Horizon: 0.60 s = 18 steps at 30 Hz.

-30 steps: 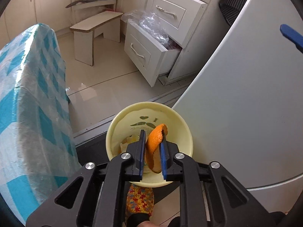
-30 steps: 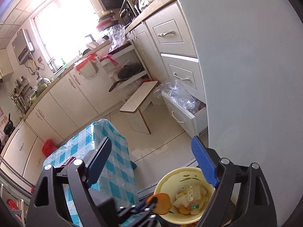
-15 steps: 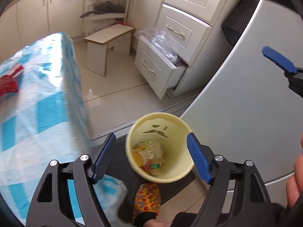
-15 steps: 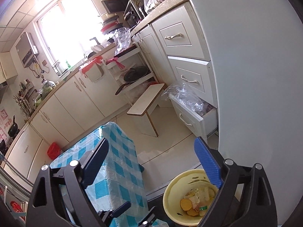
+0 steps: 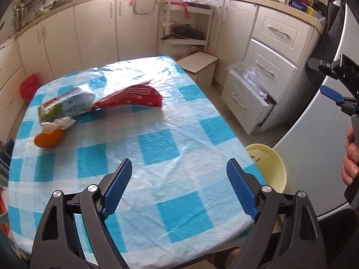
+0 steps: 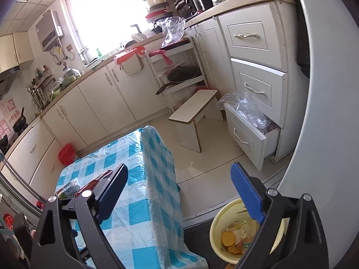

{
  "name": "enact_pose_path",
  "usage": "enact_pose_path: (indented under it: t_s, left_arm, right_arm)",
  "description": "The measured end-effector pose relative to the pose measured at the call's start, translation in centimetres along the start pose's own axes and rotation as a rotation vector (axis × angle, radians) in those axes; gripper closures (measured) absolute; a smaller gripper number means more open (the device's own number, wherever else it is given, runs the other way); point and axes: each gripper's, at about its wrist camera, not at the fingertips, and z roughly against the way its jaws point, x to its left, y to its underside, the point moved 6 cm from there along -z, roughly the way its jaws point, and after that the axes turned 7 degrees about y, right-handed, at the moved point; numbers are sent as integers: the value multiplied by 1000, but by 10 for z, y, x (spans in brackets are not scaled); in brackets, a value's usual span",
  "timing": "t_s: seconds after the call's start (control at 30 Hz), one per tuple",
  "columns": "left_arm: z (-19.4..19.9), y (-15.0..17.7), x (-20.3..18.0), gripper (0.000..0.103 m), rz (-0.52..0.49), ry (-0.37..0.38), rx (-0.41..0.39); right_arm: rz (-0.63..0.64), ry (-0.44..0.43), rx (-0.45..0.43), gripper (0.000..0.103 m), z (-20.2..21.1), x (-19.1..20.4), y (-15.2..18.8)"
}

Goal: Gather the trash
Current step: 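Move both open tools back over the table toward the carton and wrapper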

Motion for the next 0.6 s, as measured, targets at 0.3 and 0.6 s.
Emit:
enact_pose_path:
  t_s: [0.3,0.6]
  left_arm:
    - [9,26,80,17,190,-63,2]
    - [14,31,92,17,186,-73,-19]
  right_arm:
    - [142,-24,34,11,-16,55,18]
    - [212,-27,60,11,-31,87,32]
